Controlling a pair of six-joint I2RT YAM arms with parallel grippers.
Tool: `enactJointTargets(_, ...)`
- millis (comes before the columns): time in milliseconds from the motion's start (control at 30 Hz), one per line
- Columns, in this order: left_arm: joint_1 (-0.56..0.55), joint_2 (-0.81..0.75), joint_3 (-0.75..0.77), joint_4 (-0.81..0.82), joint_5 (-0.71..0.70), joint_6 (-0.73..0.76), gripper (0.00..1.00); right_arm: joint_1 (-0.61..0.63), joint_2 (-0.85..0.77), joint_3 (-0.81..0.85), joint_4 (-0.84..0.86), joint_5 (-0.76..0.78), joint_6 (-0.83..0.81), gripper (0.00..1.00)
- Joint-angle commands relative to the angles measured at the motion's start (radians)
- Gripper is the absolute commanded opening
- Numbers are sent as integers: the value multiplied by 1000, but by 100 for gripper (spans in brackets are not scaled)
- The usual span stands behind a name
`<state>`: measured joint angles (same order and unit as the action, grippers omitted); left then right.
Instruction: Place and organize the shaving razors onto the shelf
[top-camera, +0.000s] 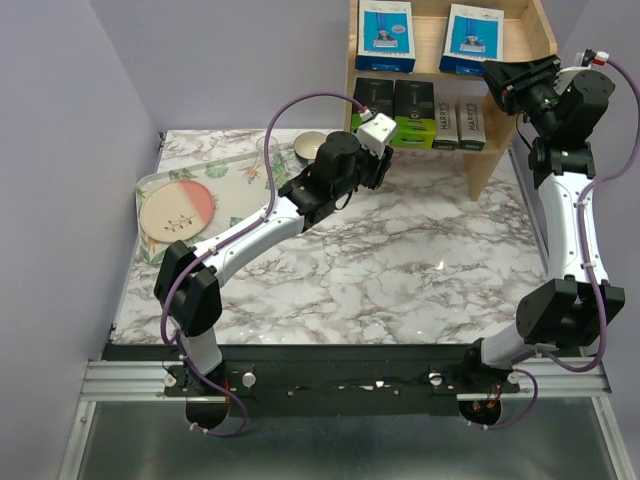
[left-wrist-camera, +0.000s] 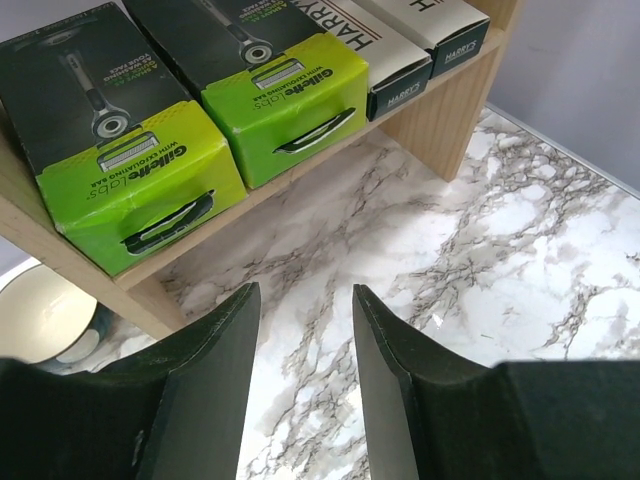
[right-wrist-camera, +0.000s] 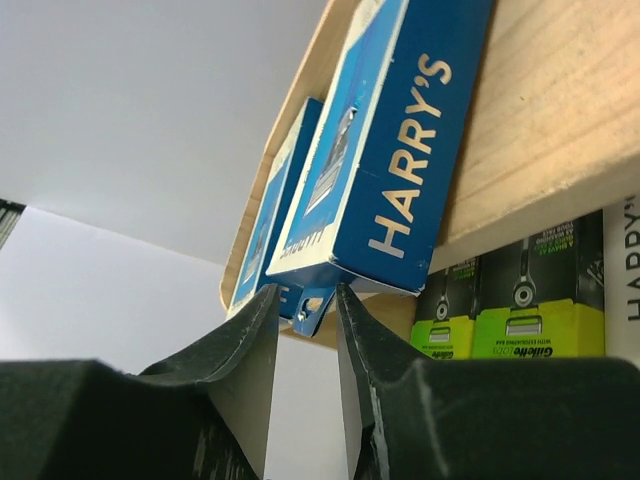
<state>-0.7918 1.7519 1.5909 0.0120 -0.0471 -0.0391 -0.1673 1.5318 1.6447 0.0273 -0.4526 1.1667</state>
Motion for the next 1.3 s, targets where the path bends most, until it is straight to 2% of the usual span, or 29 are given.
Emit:
enactJointTargets(0,5,-22,18,2,-23,-12,51,11,10,20,-99,55,33,36)
enactJointTargets(767,3,8,50,-3,-22,-13,53,28,31,49,-110,63,62,31)
enactJointTargets(1000,5,6,46,-6,-22,-13,54,26,27,70,-98,81,62,6)
enactJointTargets(1100,5,0,38,-6,-20,-13,54,17,25,84,-115,98,65,1)
enactJointTargets(1267,5,-5,24,-6,-20,-13,54,-14,11,79,-133,127,57,0)
